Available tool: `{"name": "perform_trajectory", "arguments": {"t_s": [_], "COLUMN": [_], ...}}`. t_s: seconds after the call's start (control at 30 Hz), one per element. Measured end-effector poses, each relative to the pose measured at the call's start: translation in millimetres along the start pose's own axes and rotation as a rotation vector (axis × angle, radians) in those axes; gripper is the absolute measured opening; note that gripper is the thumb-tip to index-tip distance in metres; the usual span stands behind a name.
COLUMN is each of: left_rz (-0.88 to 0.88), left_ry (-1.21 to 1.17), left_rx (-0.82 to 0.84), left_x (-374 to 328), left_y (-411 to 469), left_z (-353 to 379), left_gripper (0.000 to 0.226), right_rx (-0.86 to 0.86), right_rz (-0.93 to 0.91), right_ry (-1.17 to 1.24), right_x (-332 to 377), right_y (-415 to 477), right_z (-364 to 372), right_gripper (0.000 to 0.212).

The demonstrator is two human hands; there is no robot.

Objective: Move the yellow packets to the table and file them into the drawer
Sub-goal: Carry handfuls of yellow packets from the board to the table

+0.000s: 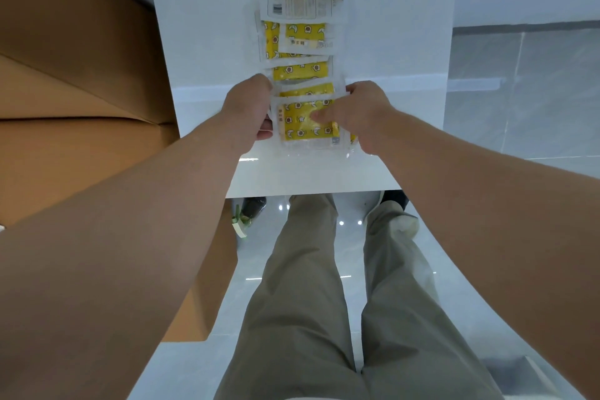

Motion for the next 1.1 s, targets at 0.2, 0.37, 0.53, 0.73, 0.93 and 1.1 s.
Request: {"name": "perform_trajectory", "arguments": {"t_s": [0.2,0.37,0.53,0.73,0.93,1.1], "left_rz": [0.070,0.127,0.106,0.174,0.204,0.337], "left_ry": [0.003,0.132,0.040,-0.145,-0.073,0.226], "left_rx": [0.008,-0.004,0.042,-0.002,-0.172,-0.351], "left_x": [-4.4,-9.0,-18.0,-44.3,-74.3,-104.5], "left_y": [7.5,7.4,-0.6,6.4,9.3,-2.6], "left_z": [7.1,5.7,9.8,2.8,-1.8,14.3], "left_gripper": [0.031,0.026,0.017,0.069,0.070,0.088], "right_rx": [-0.027,0.064,0.025,0.031,0.030,0.082], "right_rz": [0.161,0.233,0.207,0.167,0.079,-0.012], "right_ry": [0.287,0.443,0.637,0.569,0.499,0.412], "right_x": [-12.4,-10.9,-16.9,-22.7,-14.3,-6.2], "right_y": [-2.8,-9.7,-11.5,-0.3,-7.3,-3.2], "right_z": [9.7,23.9,20.9,12.9,-10.1,-20.3], "right_gripper": [0.051,0.042,0.030,0.052,0.051,0.056]}}
Point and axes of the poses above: each hand's wrist, its own y-axis towards the middle knuckle, its own z-axis out of the palm, x = y × z, the point moved 9 cm from there along y, towards the middle knuckle, and after that the axes turned 10 degrees about x, right-handed, at the moved point
